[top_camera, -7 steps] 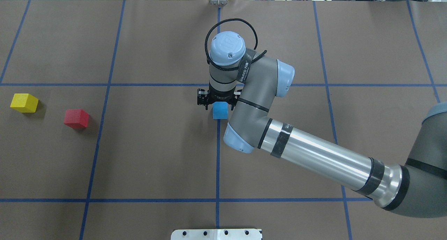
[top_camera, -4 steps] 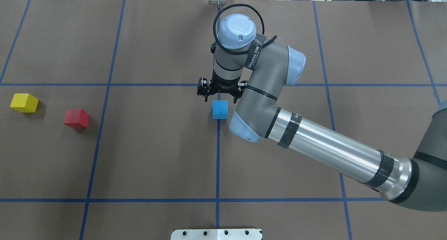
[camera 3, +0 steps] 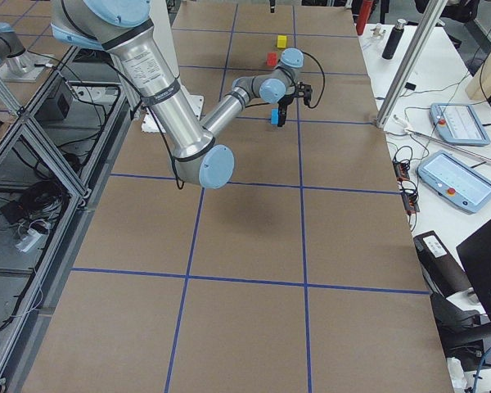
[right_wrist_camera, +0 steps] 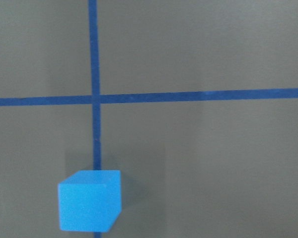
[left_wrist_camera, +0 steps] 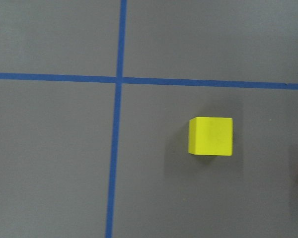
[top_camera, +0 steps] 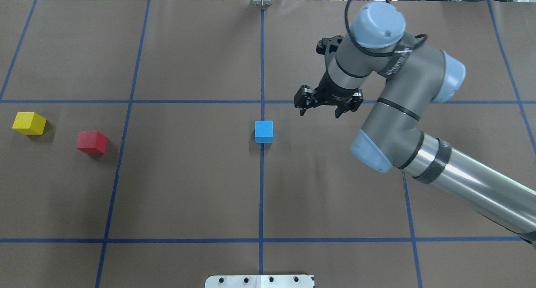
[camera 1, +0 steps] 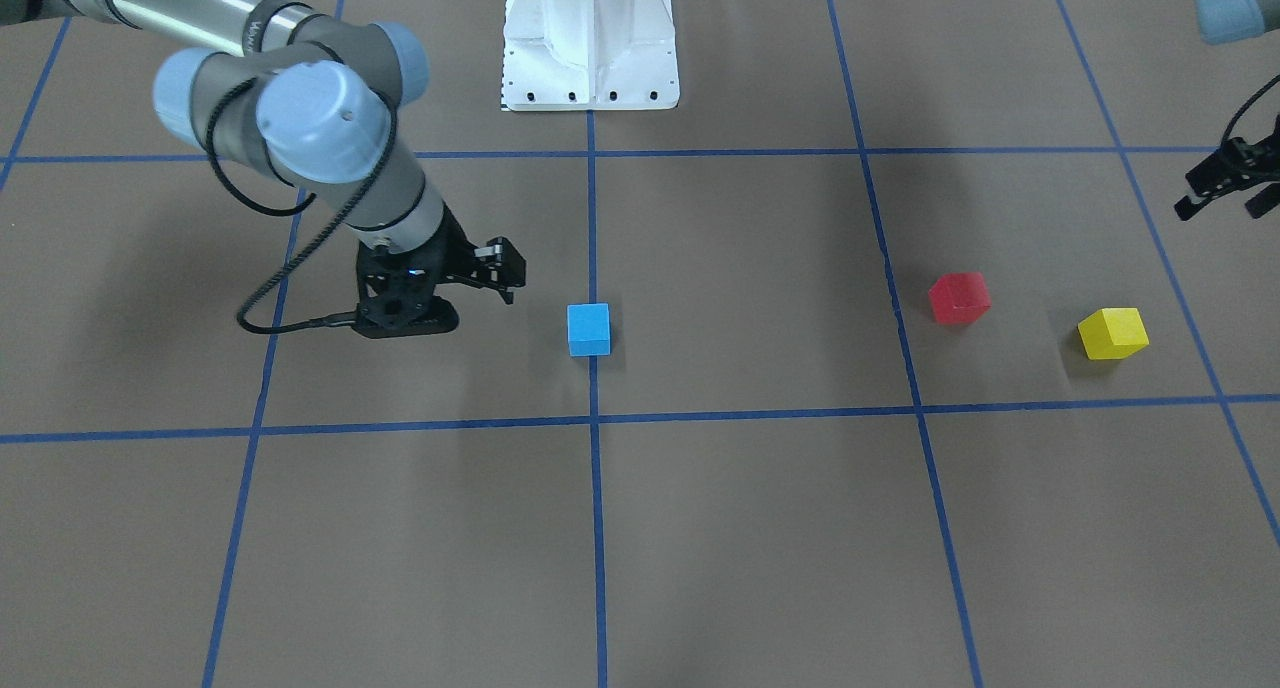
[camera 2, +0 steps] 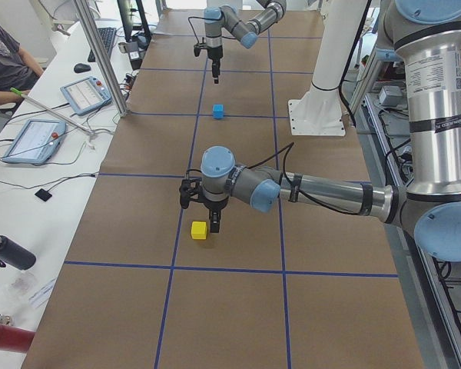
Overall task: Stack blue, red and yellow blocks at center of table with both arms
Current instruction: 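Raise the right gripper and draw it back from the blue cube, then lower the left gripper onto the red cube and close on it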
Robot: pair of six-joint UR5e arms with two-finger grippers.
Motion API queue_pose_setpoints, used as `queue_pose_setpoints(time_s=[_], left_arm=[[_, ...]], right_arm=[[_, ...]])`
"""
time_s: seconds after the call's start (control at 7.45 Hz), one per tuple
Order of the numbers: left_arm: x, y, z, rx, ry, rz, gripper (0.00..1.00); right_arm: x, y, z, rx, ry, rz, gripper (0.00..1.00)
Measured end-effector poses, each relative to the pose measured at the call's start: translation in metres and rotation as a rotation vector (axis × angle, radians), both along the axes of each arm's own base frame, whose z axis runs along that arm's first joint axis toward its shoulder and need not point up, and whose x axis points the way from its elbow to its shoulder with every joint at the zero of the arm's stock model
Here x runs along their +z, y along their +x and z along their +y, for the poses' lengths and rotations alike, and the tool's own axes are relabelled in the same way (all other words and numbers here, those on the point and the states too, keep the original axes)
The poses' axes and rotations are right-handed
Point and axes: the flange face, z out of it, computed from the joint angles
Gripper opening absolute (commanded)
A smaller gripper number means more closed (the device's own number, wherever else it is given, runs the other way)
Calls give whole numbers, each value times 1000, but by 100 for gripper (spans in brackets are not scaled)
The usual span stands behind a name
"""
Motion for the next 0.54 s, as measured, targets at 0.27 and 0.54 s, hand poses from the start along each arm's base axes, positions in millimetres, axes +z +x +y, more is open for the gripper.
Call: queue_pose_setpoints(time_s=[0.27,0.54], left_arm=[[-42,83,-8,33,14,-8,97],[-63,147,-4,86,39,-22,97]], right_arm=[[55,60,12,-20,49,32,100],[95,99,17,-31,73,67,100]])
